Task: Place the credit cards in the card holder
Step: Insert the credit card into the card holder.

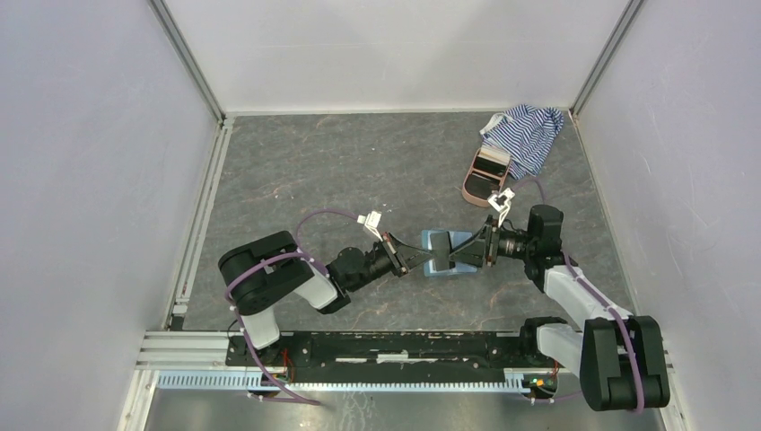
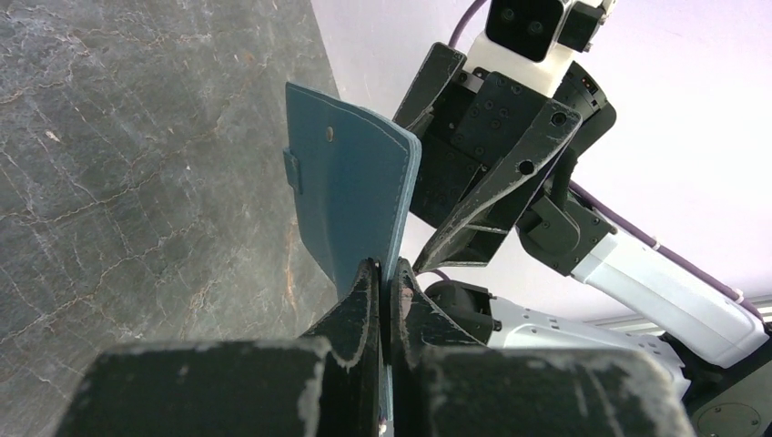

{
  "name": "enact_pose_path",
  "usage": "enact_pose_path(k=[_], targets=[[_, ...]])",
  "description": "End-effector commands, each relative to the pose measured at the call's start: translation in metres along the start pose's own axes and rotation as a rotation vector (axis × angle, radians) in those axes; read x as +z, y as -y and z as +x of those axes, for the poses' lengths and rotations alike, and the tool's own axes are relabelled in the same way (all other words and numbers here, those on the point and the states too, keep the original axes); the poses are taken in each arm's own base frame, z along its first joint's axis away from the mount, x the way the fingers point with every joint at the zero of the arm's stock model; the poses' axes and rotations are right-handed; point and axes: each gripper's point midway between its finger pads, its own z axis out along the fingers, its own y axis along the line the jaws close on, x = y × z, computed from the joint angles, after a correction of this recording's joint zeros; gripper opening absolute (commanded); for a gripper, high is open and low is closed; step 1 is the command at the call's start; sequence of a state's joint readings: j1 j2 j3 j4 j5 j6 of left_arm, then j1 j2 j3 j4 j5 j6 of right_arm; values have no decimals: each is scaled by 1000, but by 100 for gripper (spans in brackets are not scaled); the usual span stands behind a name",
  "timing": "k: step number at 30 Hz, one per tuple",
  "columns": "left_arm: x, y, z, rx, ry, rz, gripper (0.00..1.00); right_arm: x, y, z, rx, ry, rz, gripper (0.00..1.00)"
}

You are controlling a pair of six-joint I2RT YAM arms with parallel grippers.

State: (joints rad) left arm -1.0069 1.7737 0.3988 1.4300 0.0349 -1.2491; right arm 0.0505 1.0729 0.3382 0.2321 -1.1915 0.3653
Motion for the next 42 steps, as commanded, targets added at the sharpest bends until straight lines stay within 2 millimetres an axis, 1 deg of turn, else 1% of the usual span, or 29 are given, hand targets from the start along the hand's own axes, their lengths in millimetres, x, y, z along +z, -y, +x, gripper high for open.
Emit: enact_pose_path(k=[1, 5, 8, 15, 17, 20, 24, 26, 29, 32, 37, 42], targets=[[-8, 97, -28, 1, 109, 357, 2, 4, -2, -3, -41, -13, 3, 57], [-8, 93, -29, -3, 121, 342, 2, 6, -12, 0, -40, -23, -33, 53], [-7, 88, -30, -7, 128, 327, 2, 7, -14, 1, -43, -21, -37, 51], [-7, 70, -23, -16, 110, 278, 9, 11, -15, 2, -32, -30, -39, 47], [-7, 67, -26, -21, 130, 265, 12, 12, -15, 3, -27, -37, -41, 46], [-6, 63, -26, -23, 129, 255, 15, 14, -14, 3, -21, -43, -40, 40], [-5, 57, -22, -28, 117, 242, 17, 15, -12, 3, -7, -48, -40, 40], [-5, 55, -22, -28, 116, 238, 17, 15, -15, 3, 8, -48, -51, 40], [-5, 49, -20, -30, 113, 221, 16, 15, -18, 4, 36, -38, -69, 44], [-7, 38, -20, -34, 119, 187, 14, 16, -11, 9, 55, -43, -50, 46], [-7, 10, -12, -33, 107, 113, 12, 20, 10, 22, 104, -67, 3, 50], [-2, -4, -6, -17, 89, 85, 11, 22, 25, 33, 128, -93, 38, 53]])
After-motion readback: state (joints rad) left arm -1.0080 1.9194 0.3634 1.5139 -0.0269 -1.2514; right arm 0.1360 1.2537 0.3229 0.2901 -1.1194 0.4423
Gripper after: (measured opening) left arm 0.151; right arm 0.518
